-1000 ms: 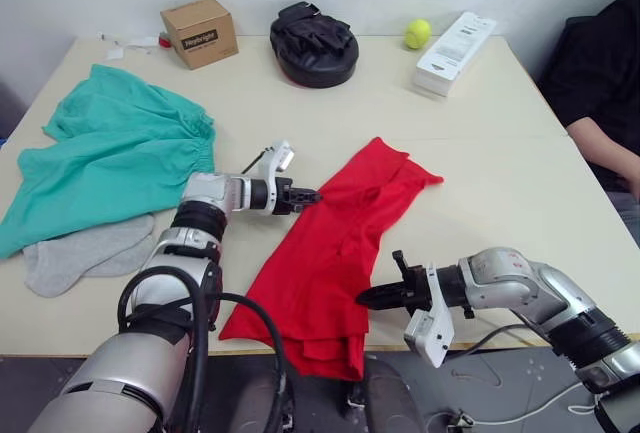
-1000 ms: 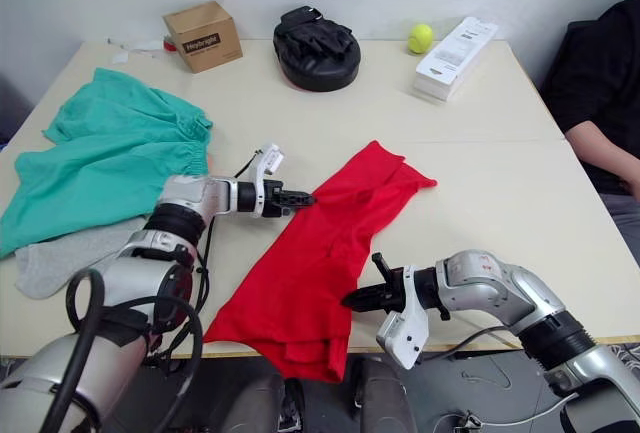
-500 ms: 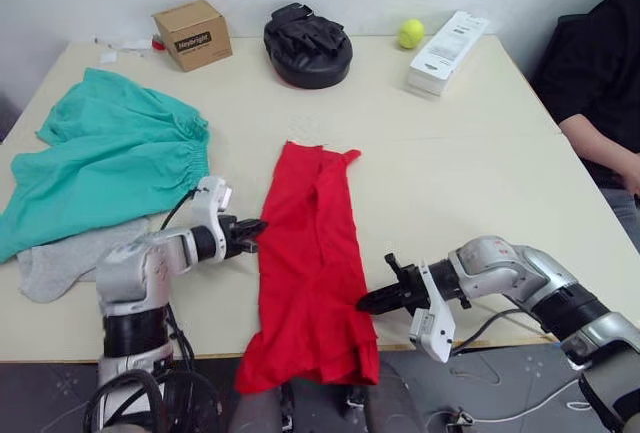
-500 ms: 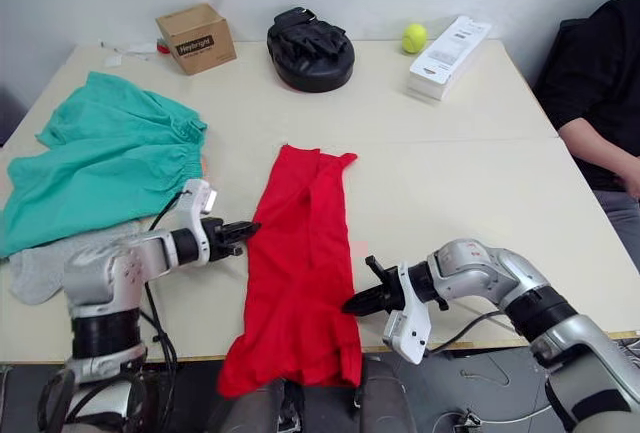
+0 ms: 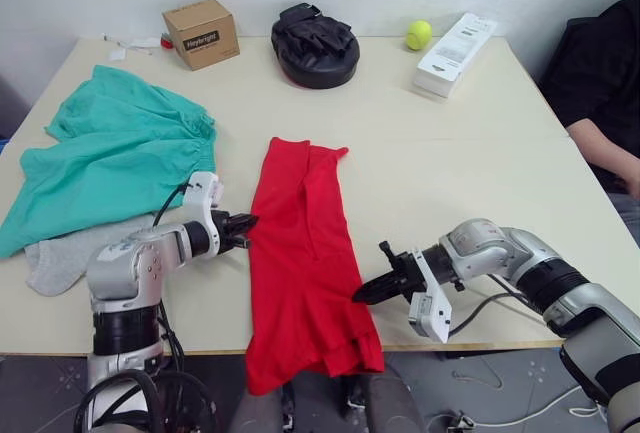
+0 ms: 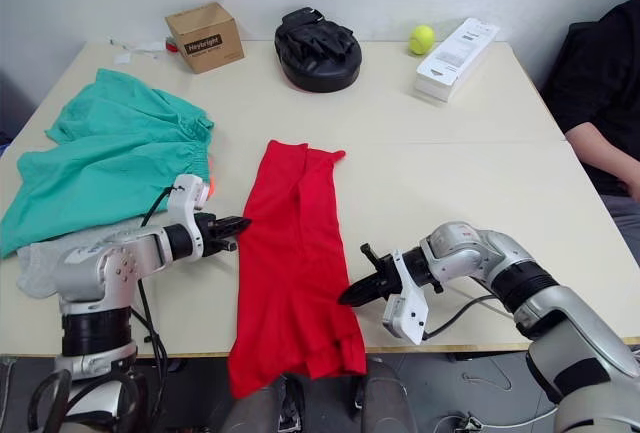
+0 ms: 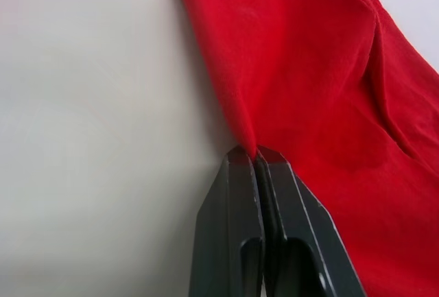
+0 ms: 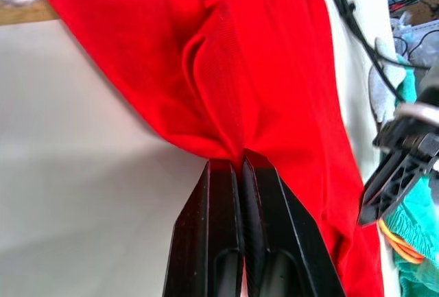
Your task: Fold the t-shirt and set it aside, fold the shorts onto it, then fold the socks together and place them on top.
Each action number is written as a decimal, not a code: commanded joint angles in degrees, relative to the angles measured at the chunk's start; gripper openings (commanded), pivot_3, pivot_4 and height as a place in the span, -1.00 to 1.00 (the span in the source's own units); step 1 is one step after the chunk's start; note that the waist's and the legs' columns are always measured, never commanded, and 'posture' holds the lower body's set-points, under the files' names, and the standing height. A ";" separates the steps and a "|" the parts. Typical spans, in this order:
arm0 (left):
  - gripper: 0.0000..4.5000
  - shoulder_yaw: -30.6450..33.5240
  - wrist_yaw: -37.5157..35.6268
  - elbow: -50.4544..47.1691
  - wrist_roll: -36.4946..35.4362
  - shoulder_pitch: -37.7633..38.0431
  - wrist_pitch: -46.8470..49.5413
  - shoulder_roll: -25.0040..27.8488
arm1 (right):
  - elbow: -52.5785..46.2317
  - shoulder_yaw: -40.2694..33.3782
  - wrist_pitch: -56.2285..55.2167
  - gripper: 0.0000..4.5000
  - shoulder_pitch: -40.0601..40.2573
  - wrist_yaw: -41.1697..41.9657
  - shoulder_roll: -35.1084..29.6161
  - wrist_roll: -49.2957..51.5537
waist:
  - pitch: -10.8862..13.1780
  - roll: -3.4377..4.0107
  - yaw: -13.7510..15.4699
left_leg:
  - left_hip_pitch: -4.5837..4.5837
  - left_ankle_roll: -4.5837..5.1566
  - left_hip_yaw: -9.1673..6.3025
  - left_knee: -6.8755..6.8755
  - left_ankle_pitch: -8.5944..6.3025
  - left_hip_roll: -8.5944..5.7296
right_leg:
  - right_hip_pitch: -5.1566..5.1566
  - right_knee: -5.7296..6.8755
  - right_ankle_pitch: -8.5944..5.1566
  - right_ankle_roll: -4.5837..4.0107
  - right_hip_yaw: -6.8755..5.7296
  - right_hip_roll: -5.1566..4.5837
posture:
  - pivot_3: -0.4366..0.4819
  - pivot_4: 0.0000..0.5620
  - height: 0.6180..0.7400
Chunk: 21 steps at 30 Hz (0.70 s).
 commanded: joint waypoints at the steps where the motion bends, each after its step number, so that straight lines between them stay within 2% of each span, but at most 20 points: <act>1: -0.81 -4.51 -4.11 2.30 0.96 -0.99 -5.31 4.17 | -1.60 -0.48 1.26 -1.00 0.51 0.11 -0.92 3.13 | 0.00 0.00 -0.04 | -0.02 0.00 0.00 0.00 0.00 0.00 | -0.02 -0.01 0.00 0.00 0.00 0.00 | -0.05 -0.47 1.00; 4: -0.47 -8.48 -9.35 0.80 1.20 -0.25 -9.61 9.57 | -3.98 -0.76 3.58 -1.00 1.84 0.75 -2.29 6.17 | 0.01 0.02 -0.08 | -0.03 -0.01 0.00 -0.02 0.00 0.01 | -0.06 0.00 0.00 0.00 -0.01 0.00 | -0.05 -0.47 1.00; 9: 0.26 -11.90 -16.66 -2.25 2.27 2.10 -19.90 17.05 | -9.42 -1.45 8.78 -1.00 4.45 3.14 -5.05 11.45 | 0.06 0.09 -0.16 | -0.10 -0.03 0.00 -0.06 -0.02 0.02 | -0.16 -0.02 -0.03 -0.05 -0.01 0.00 | -0.05 -0.47 1.00; 12: 0.68 -13.13 -21.70 -5.87 3.58 5.94 -27.93 21.50 | -12.12 -1.94 12.34 -1.00 5.79 5.41 -6.10 14.44 | 0.08 0.13 -0.16 | -0.12 -0.04 0.00 -0.09 -0.04 0.04 | -0.19 -0.05 -0.04 -0.07 -0.02 0.00 | -0.05 -0.47 1.00; 14: 0.98 -13.36 -25.46 -8.69 5.61 9.87 -36.85 25.00 | -13.37 -2.67 13.50 -0.79 6.51 6.48 -6.20 15.42 | 0.10 0.16 -0.18 | -0.12 -0.03 0.00 -0.10 -0.06 0.05 | -0.19 -0.08 -0.05 -0.08 -0.03 -0.01 | -0.05 -0.47 1.00; 15: 1.00 -13.34 -27.21 -10.25 6.90 12.15 -42.59 26.59 | -14.11 -2.78 14.47 -0.69 7.03 7.21 -6.26 16.18 | 0.12 0.19 -0.18 | -0.12 -0.02 0.00 -0.11 -0.07 0.05 | -0.20 -0.09 -0.05 -0.09 -0.03 -0.01 | -0.05 -0.47 1.00; 18: 1.00 -13.23 -30.46 -13.94 9.17 17.22 -54.79 28.98 | -15.05 -3.42 14.95 -0.22 8.20 8.31 -5.87 16.24 | 0.16 0.26 -0.11 | -0.12 0.00 0.00 -0.15 -0.11 0.05 | -0.21 -0.15 -0.07 -0.12 -0.04 -0.04 | -0.05 -0.47 1.00; 21: 1.00 -14.20 -32.34 -14.02 13.37 19.19 -67.58 30.37 | -15.01 -3.88 13.58 0.24 8.61 9.65 -6.38 15.39 | 0.21 0.35 0.24 | -0.14 0.13 0.00 -0.15 -0.19 0.02 | -0.20 -0.17 -0.07 -0.12 -0.07 -0.11 | -0.05 -0.47 1.00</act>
